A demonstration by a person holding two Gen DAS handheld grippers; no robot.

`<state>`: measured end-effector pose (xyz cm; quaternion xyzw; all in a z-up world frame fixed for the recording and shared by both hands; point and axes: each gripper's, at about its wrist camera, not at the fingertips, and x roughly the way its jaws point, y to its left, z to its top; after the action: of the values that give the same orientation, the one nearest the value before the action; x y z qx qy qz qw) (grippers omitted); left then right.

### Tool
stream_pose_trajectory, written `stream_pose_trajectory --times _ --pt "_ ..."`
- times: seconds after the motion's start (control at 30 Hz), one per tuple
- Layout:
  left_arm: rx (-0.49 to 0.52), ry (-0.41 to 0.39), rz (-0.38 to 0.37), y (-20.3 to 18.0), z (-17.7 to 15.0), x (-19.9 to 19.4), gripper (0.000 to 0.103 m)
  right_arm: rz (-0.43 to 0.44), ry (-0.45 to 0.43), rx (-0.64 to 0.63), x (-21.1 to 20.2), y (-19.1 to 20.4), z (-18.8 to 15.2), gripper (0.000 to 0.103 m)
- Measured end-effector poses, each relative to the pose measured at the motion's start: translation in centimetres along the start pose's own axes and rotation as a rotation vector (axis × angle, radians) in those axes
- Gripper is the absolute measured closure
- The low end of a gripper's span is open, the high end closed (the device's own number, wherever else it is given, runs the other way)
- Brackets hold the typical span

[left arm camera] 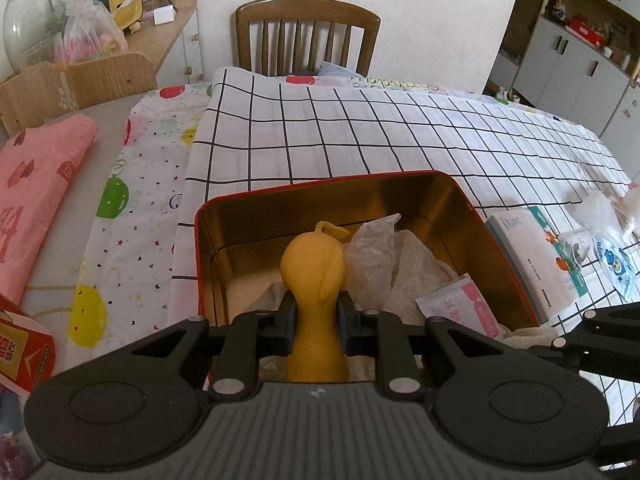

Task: Organize soft objects
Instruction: 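Open both tools to drop the duck and bracelet into the box, then withdraw both tools from the box back toward the table items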

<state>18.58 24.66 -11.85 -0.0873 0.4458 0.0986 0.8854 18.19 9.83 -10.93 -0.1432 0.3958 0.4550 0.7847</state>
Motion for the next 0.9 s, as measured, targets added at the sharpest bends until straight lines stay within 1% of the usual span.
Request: stream_pose_trajectory --times 0.1,0.27,0.37,0.43,0.47,0.5,0.53,0.67,0.8,0.9 --pt "-0.010 0.002 -0.001 0.1 0.0 -0.2 0.081 0.008 -0.006 0.000 -0.3 0.0 0.1 0.071" --pt "-0.013 0.000 0.000 0.1 -0.2 -0.9 0.081 0.017 -0.022 0.002 -1.2 0.1 0.1 0.067" --pt "-0.012 -0.008 0.004 0.0 -0.3 -1.4 0.076 0.017 -0.034 0.006 -1.7 0.1 0.1 0.065" --pt "-0.013 -0.020 0.006 0.0 -0.3 -1.9 0.069 0.016 -0.041 0.007 -2.1 0.2 0.1 0.064" --pt "-0.014 -0.024 0.007 -0.1 -0.3 -2.1 0.064 0.017 -0.044 0.009 -2.4 0.1 0.1 0.063" --pt "-0.015 -0.032 0.009 -0.1 -0.4 -2.4 0.043 0.019 -0.047 0.011 -2.6 0.1 0.2 0.062" --pt "-0.016 -0.046 0.009 -0.1 -0.4 -2.8 0.032 0.020 -0.050 0.012 -2.8 0.1 0.2 0.061" --pt "-0.022 -0.072 0.006 -0.2 -0.6 -4.1 0.031 0.017 -0.071 0.009 -4.0 0.1 0.1 0.059" --pt "-0.029 -0.095 -0.007 -0.7 -0.8 -5.8 0.031 0.022 -0.101 0.017 -5.6 -0.2 0.0 0.053" --pt "-0.019 -0.115 -0.006 -1.3 -1.0 -7.3 0.031 0.028 -0.123 0.020 -7.1 -0.4 -0.1 0.050"
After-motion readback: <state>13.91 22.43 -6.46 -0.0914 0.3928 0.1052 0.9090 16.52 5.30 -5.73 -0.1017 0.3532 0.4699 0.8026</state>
